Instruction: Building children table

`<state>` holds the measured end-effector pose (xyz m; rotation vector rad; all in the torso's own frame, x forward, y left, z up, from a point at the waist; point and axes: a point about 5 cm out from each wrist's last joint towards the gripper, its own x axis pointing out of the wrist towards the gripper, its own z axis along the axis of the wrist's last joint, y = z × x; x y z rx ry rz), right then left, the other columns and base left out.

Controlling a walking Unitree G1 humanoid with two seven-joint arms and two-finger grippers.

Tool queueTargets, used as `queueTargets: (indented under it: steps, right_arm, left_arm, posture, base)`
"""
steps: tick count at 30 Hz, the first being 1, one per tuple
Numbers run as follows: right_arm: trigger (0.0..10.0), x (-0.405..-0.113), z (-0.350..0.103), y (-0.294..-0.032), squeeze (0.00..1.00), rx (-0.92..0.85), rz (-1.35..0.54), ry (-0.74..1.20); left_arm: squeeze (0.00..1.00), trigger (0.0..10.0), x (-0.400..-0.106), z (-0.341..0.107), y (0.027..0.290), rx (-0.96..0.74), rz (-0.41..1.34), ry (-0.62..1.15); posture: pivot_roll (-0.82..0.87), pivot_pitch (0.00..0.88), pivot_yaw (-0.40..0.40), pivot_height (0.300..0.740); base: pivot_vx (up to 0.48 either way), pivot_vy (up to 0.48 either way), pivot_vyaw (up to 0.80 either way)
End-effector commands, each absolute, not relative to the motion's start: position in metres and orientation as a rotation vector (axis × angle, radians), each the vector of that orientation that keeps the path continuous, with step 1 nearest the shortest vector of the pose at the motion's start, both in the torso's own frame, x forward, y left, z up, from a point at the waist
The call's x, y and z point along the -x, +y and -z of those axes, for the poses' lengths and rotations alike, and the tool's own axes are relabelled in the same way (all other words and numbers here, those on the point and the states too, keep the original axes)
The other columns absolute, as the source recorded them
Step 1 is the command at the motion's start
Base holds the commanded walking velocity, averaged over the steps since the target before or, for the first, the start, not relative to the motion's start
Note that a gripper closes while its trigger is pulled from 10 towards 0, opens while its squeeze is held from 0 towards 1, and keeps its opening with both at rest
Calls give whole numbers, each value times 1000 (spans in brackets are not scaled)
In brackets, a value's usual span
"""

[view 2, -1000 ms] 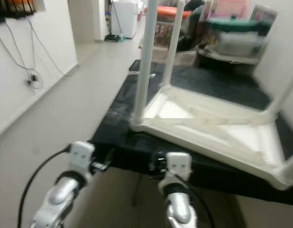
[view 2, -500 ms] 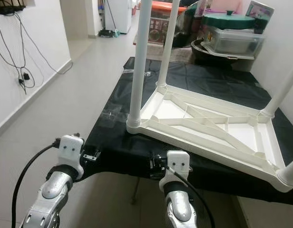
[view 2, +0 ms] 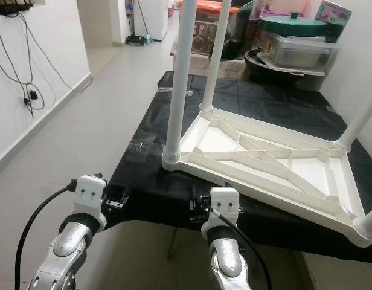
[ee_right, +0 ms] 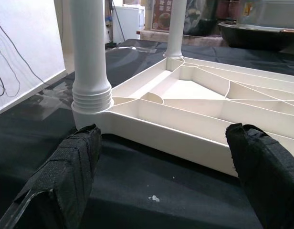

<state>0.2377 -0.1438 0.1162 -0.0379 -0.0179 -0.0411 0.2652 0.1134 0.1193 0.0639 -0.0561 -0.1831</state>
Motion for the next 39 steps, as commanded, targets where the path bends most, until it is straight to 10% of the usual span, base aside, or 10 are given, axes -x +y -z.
queueTargets:
  steps: [1,39]
  right_arm:
    - [10000,-236,-113,-143,0,39,40,-12]
    - [10000,-236,-111,-144,0,36,45,-1]
  left_arm:
    - [0,10000,-264,-121,111,-59,191,-65]
    - [0,10000,-262,-121,107,-69,221,-68]
  posture:
    - [80,0,-82,740]
    - [79,0,-79,740]
  base:
    - [0,0,0]
    - [90,0,0]
